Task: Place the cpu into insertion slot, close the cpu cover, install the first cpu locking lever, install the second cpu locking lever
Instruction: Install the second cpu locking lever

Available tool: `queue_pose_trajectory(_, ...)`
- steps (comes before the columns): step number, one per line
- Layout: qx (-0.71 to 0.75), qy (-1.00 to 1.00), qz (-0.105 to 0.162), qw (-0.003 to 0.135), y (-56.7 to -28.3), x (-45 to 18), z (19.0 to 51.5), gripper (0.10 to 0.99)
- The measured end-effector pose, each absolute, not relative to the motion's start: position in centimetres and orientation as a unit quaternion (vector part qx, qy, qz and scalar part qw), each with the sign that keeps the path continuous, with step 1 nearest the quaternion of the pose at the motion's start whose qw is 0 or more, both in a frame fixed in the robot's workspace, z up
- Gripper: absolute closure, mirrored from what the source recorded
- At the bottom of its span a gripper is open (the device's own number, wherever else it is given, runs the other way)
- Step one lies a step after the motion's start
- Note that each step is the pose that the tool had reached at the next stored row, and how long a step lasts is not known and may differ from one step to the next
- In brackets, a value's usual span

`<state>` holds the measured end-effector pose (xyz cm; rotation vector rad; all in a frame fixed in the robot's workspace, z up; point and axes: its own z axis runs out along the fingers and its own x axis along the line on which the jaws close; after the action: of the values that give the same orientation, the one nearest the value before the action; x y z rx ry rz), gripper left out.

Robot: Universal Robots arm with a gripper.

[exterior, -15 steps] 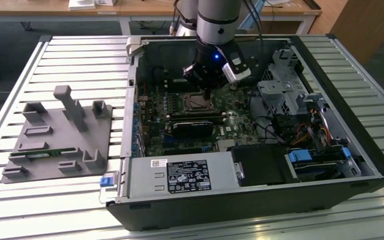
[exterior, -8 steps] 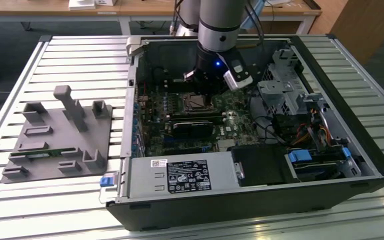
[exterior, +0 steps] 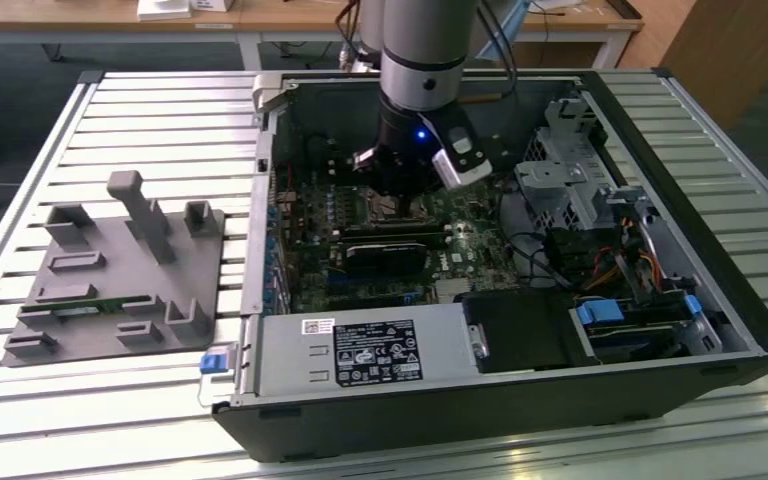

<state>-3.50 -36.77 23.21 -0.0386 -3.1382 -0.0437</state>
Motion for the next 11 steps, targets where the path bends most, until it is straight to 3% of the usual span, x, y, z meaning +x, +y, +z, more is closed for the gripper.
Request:
queue_pose_trajectory(4,-0.012,-0.999,-0.045,0.002,-36.9,-3.7,23.2,0.98)
queue_pose_trajectory(11,-0.012,-0.999,-0.053,0.002,-37.9,-4.4,23.2,0.98)
